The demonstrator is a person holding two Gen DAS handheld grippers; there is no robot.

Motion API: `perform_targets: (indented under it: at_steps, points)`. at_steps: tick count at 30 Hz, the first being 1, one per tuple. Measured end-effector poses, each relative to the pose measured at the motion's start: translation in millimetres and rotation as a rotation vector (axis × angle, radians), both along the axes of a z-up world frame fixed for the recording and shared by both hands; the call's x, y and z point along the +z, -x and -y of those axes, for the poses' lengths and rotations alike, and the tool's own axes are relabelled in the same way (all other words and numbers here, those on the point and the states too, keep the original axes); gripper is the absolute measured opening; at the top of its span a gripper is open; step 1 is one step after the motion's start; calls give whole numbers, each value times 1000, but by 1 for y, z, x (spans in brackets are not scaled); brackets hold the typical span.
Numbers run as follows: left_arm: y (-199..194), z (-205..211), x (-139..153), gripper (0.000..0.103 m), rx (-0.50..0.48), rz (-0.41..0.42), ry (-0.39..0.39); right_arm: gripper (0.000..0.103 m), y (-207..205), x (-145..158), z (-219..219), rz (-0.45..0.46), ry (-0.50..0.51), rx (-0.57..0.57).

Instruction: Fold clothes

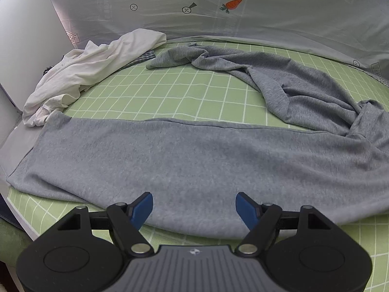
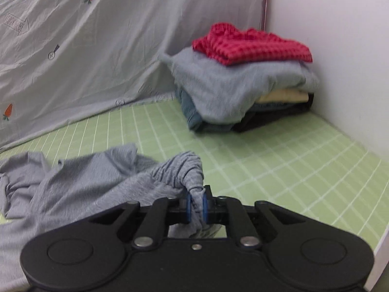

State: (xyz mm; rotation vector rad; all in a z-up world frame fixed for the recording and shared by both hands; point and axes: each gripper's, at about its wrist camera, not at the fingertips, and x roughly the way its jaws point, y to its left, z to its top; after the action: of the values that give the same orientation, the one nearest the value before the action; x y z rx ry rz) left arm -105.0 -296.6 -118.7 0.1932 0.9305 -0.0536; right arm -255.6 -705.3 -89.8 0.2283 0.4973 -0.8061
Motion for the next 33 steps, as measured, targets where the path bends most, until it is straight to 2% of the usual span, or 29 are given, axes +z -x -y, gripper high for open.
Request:
perform_targets:
  at_steps: [2, 3, 4, 5, 6, 9, 14, 17, 19, 21, 25, 27, 30, 32, 33]
  points:
    - [1, -3, -1, 76, 24, -2, -4, 11, -8, 19, 15, 44, 111, -43]
    - [1, -4, -2, 76, 35, -7, -4, 18, -12, 25, 22, 54, 149, -55]
    - [1, -6, -3, 76, 48, -15, -3, 40, -14, 25, 26, 42, 152, -56]
    - [2, -9, -5, 76, 64, -26, -1, 50, -15, 23, 29, 22, 139, -53]
    - [3, -11, -6, 76, 77, -34, 1, 56, -16, 21, 32, 1, 126, -51]
    - [5, -19, -10, 76, 110, -60, 16, 52, 0, 2, 24, -28, 43, -42]
    - [8, -28, -22, 76, 143, -88, 0, 37, 29, -45, 4, -68, -211, -52]
    - [8, -31, -28, 76, 155, -99, -2, 36, 38, -62, 2, 7, -374, -56]
    - [8, -35, -30, 76, 170, -102, 1, 36, 37, -67, 1, 54, -433, -51]
    - [7, -40, -31, 76, 196, -105, 10, 37, 32, -67, 0, 85, -439, -41]
    - [5, -64, -29, 76, 279, -103, 61, 58, 23, -67, 7, 185, -482, -80]
    - [4, -77, -29, 76, 319, -98, 71, 59, 16, -70, 12, 190, -488, -112]
    - [-1, -105, -33, 76, 395, -93, 67, 57, 4, -73, 13, 159, -448, -139]
    - [-5, -127, -37, 76, 452, -89, 88, 47, -2, -70, 11, 146, -415, -131]
    - [-7, -137, -39, 76, 471, -91, 104, 37, -5, -68, 9, 143, -398, -125]
